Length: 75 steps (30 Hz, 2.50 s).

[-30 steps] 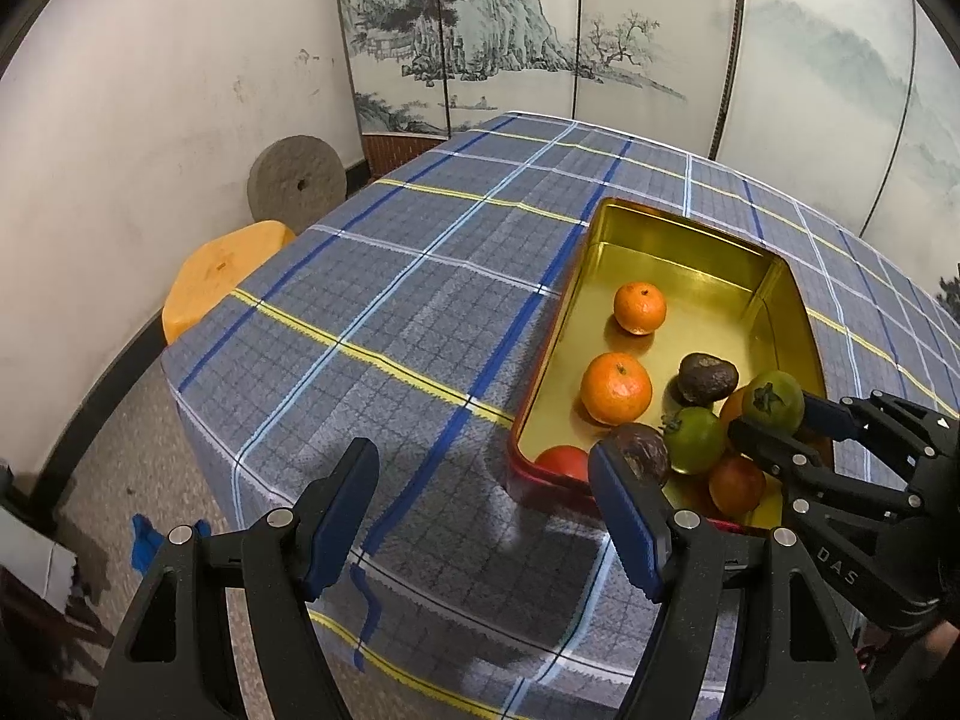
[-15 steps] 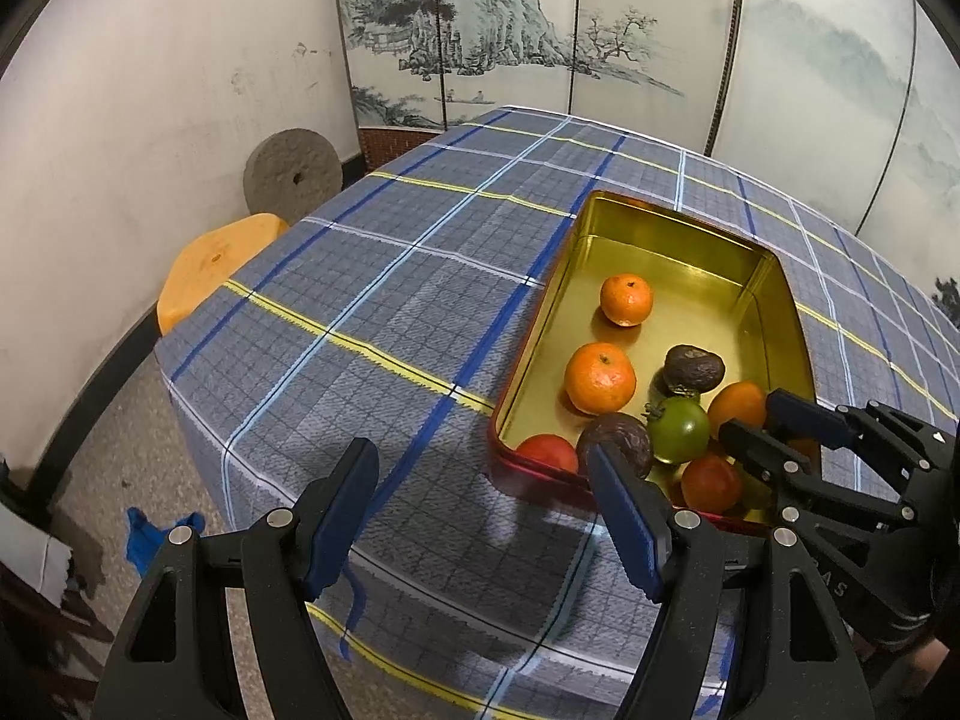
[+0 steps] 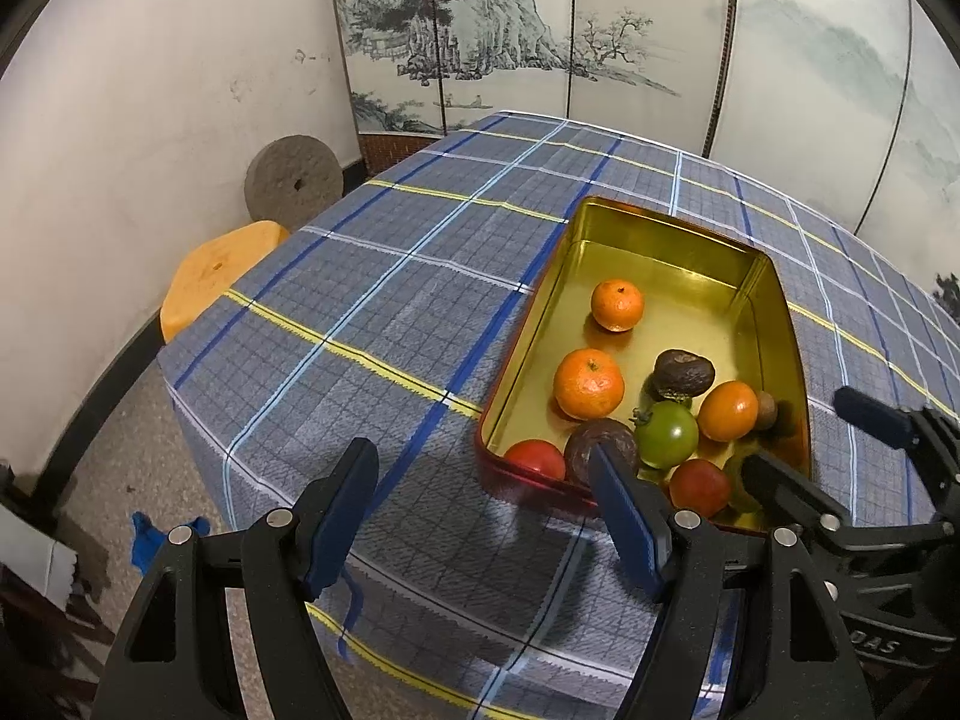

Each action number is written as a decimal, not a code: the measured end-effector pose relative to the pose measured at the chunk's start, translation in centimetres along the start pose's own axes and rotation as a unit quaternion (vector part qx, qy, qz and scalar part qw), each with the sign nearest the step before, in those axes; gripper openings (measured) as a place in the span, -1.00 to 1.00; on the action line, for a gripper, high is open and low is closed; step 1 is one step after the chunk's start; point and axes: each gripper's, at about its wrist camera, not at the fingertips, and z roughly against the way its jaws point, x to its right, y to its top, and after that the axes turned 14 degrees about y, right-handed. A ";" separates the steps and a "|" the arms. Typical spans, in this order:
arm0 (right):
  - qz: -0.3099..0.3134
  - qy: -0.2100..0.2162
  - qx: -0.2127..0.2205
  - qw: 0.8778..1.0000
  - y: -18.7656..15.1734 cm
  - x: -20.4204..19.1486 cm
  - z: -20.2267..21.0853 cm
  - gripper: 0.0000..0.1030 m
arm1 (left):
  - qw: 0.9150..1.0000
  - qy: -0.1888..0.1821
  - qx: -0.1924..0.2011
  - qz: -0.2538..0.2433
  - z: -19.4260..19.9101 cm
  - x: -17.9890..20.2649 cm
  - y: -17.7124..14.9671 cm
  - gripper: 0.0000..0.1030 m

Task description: Organize fruits

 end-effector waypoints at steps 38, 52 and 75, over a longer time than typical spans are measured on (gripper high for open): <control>-0.047 -0.056 -0.027 0.997 -1.6 2.0 1.3 0.96 | 1.000 -0.005 0.003 -0.024 1.0 2.4 -0.5 0.42; -0.046 -0.056 -0.029 0.997 -1.7 1.9 1.3 0.96 | 0.999 -0.005 0.008 -0.031 1.1 2.9 -0.3 0.42; -0.046 -0.056 -0.035 0.997 -2.0 2.1 1.1 0.96 | 0.999 -0.004 0.012 -0.033 1.4 3.2 -0.1 0.42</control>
